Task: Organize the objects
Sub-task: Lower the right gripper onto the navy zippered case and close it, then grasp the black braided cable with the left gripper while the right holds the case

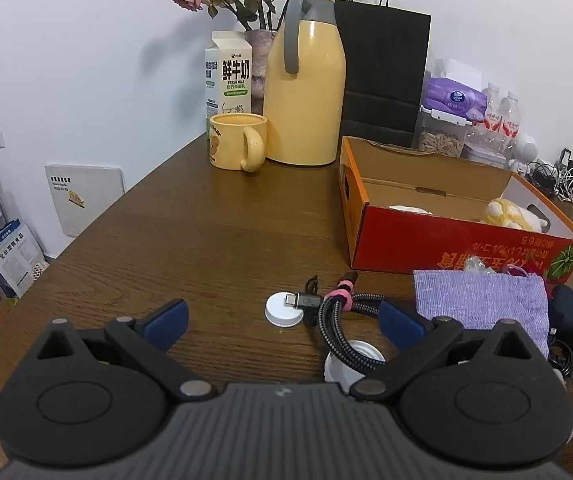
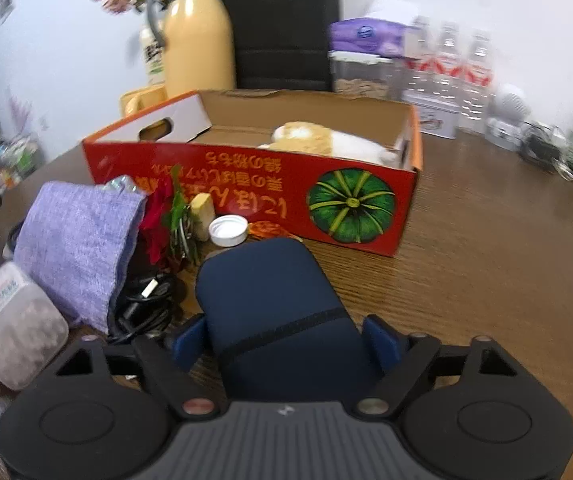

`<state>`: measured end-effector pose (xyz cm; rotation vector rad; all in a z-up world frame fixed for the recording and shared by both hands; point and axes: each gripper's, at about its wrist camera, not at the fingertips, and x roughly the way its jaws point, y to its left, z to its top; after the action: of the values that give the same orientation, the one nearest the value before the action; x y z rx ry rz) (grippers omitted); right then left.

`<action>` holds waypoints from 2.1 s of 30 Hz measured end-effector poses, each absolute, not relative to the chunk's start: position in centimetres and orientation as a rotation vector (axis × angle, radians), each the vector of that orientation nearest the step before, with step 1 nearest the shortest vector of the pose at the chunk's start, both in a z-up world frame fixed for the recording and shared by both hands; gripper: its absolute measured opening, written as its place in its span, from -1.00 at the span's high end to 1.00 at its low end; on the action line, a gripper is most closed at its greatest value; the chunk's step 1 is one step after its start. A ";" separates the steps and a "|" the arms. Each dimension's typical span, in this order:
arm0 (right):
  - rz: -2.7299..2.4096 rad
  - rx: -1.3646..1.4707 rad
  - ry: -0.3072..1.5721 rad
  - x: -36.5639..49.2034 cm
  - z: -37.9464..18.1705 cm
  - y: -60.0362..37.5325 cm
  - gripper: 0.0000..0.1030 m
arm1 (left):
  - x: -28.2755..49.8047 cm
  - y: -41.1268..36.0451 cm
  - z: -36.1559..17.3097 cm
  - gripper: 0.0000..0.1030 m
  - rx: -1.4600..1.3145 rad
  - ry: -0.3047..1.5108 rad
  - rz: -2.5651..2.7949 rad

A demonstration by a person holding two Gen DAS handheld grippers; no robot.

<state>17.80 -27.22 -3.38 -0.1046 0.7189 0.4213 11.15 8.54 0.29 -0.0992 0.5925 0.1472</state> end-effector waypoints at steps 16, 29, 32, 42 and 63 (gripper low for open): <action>0.268 0.007 0.675 15.9 -3.7 -26.8 -0.43 | 11.4 8.8 -0.9 -1.00 -0.112 0.622 0.138; 0.263 -0.018 0.660 15.6 -4.0 -26.4 -0.44 | 11.3 7.2 -3.0 -1.00 -0.039 0.701 0.063; 0.260 -0.019 0.660 15.6 -4.0 -26.4 -0.44 | 11.5 7.1 -2.7 -1.00 -0.049 0.685 0.055; 0.261 -0.015 0.660 15.6 -4.0 -26.4 -0.45 | 12.7 5.5 -2.6 -1.00 0.094 0.699 -0.003; 0.264 -0.005 0.660 15.6 -4.0 -26.6 -0.47 | 20.4 2.7 -3.7 -1.00 0.234 0.759 -0.144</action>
<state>15.59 -26.58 -4.00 -0.0048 0.6597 0.2637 20.42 2.67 -3.73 0.2341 0.7587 -0.1439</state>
